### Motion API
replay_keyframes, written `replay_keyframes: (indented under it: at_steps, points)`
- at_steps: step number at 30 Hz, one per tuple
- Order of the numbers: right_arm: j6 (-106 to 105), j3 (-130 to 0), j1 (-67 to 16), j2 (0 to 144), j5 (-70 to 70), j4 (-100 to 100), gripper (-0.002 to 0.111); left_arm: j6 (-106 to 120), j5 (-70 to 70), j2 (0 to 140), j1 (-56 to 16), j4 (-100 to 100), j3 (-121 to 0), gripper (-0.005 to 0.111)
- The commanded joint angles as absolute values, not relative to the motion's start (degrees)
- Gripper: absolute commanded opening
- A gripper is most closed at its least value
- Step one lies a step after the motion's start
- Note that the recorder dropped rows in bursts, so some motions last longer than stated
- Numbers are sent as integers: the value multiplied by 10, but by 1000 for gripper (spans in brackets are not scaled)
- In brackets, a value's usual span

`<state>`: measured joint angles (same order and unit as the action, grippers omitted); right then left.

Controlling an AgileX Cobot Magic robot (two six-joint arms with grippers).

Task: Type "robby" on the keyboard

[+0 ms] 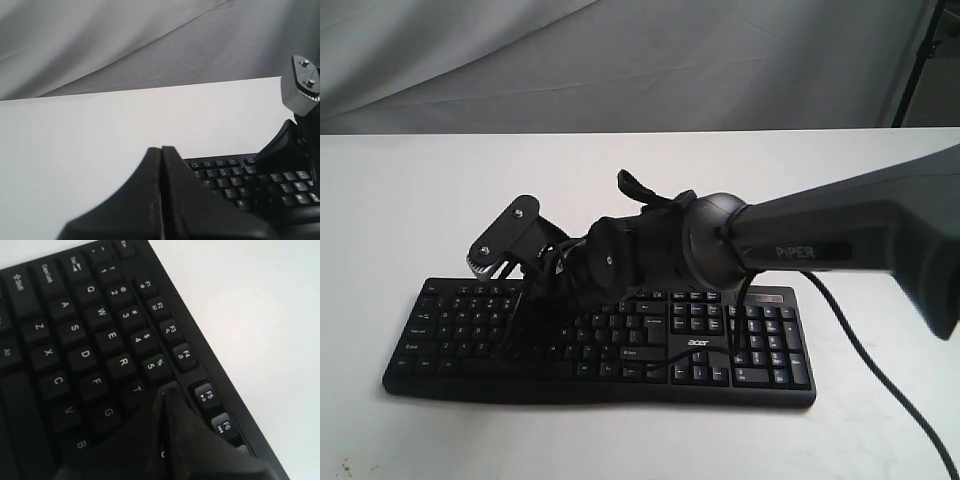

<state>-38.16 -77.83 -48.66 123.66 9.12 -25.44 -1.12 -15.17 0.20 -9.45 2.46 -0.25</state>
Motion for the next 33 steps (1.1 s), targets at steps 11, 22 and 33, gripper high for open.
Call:
replay_keyframes:
  at_steps: [11,22,33]
  points:
    - [-387,-781,-492,1245,78,-256,0,-13,-148,0,-98,27,0,0]
    - [-387,-781,-492,1254,80,-261,0,-13,-148,0,-98,27,0,0]
    - [-381,-679,-473,1058,57,-257,0,-13,-148,0,-98,27,0,0]
